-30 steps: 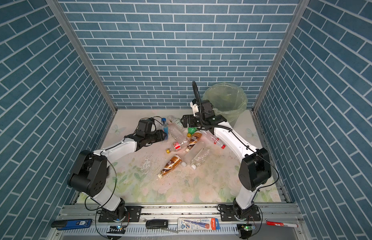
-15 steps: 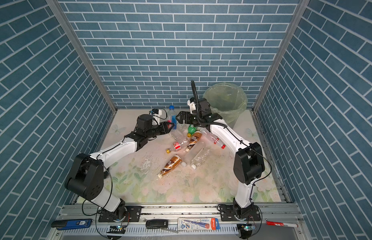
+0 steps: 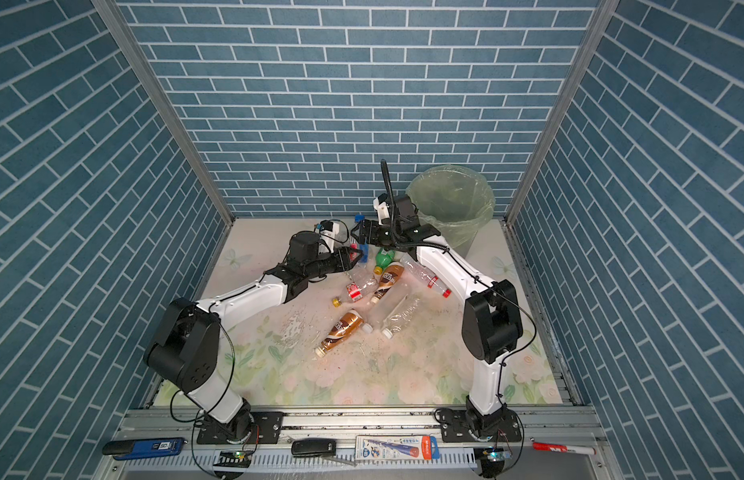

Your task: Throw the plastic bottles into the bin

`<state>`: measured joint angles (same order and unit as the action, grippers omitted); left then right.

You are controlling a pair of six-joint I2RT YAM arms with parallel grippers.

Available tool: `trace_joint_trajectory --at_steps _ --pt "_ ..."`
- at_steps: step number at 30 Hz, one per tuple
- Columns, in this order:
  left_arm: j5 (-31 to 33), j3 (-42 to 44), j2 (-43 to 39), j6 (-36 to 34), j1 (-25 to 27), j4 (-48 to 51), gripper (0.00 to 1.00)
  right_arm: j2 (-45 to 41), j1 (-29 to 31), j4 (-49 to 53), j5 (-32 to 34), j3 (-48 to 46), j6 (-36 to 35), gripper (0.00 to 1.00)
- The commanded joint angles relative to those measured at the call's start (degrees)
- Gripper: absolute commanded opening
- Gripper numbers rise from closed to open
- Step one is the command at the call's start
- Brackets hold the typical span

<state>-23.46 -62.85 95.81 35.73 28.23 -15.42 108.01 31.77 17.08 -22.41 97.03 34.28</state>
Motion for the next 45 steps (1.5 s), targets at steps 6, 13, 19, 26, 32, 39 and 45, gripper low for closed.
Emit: trace_joint_trajectory --at_steps 6,13,19,26,32,39,45 --pt "-0.3 -1.2 -1.2 0.0 0.9 -2.4 0.48 2.4 0.4 -1.8 -1.5 3.2 3.1 0.72" --pt "-0.4 -1.1 -2.3 0.0 1.3 -2.1 0.49 3.1 1.1 -2.2 -1.7 3.4 3.6 0.55" --pt "0.2 -0.4 -3.1 0.0 1.5 -1.2 0.52 3.0 1.2 -3.0 -1.9 3.3 3.8 0.40" --pt "2.2 0.0 -5.2 -1.8 1.8 2.7 0.59 2.6 1.5 -3.2 -1.8 3.5 2.9 0.35" --pt "3.0 0.4 -6.5 -2.6 1.7 4.4 0.66 1.6 1.6 -1.3 0.7 4.7 1.0 0.33" --pt "5.1 1.3 -8.9 -5.1 1.7 9.0 0.80 1.7 0.9 3.9 2.9 9.8 -3.1 0.32" --pt "5.8 0.4 -12.4 -7.1 1.9 11.6 0.99 1.0 -0.5 9.6 5.3 16.8 -7.3 0.32"
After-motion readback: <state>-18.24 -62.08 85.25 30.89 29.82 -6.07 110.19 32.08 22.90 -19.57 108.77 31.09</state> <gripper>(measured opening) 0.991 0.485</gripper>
